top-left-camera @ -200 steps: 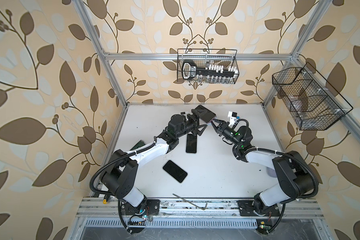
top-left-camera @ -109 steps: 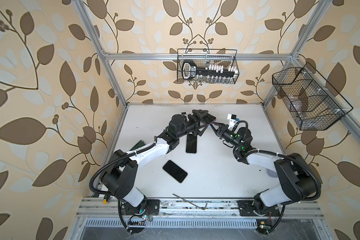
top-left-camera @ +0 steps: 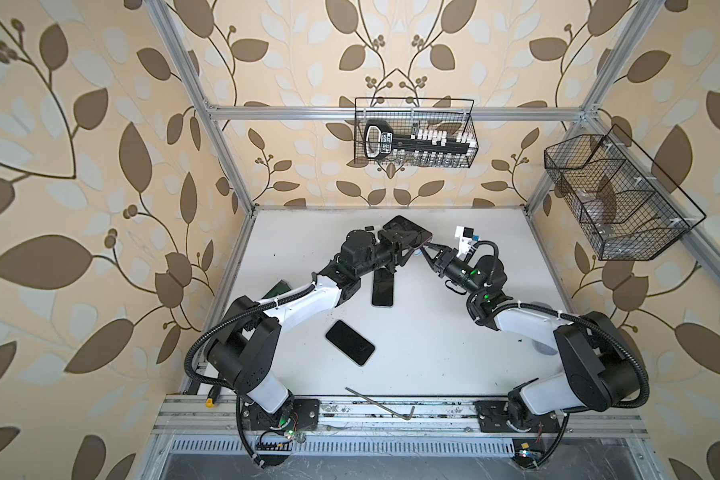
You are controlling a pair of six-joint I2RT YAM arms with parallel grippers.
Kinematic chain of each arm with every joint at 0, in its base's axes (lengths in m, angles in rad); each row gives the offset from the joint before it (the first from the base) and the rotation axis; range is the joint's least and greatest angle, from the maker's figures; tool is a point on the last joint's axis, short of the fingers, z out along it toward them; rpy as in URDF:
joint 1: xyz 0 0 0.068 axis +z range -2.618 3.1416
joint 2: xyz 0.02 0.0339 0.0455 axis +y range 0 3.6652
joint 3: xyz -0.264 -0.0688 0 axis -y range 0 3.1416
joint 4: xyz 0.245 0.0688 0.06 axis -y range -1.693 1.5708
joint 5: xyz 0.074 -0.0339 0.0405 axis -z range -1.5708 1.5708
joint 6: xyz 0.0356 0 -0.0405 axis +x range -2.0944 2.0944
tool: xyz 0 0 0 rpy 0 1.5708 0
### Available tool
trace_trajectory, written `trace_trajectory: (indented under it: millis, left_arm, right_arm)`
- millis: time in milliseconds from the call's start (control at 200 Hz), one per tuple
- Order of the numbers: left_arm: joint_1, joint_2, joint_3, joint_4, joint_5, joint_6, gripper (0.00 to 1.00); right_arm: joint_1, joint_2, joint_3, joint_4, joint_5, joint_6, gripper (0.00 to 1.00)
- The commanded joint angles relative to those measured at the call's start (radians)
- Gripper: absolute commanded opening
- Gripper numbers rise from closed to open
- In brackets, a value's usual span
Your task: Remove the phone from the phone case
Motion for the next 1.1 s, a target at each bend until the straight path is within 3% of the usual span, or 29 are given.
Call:
trace_trajectory:
  millis: [0,145,754,1094]
  left_arm:
    - [-0.003,-0.007,0.019,0.112,-0.008,0.003,0.21]
    - [-0.002,-0.001,0.021,0.130,-0.008,-0.001,0.00]
    - [-0.004,-0.004,0.202,0.184,0.027,-0.009,0.00]
    - [-0.004,-0.021,0.204,0.261,0.026,-0.019,0.00]
  right_arm:
    - [0.012,-0.029,-0.010,0.050,-0.013,0.005,0.00]
    - [0.011,-0.025,-0.010,0.044,-0.008,0.007,0.00]
    - [-0.009,0.003,-0.030,-0.056,0.039,-0.096,0.00]
    - [-0.076,0.026,-0.046,-0.080,0.034,-0.125,0.00]
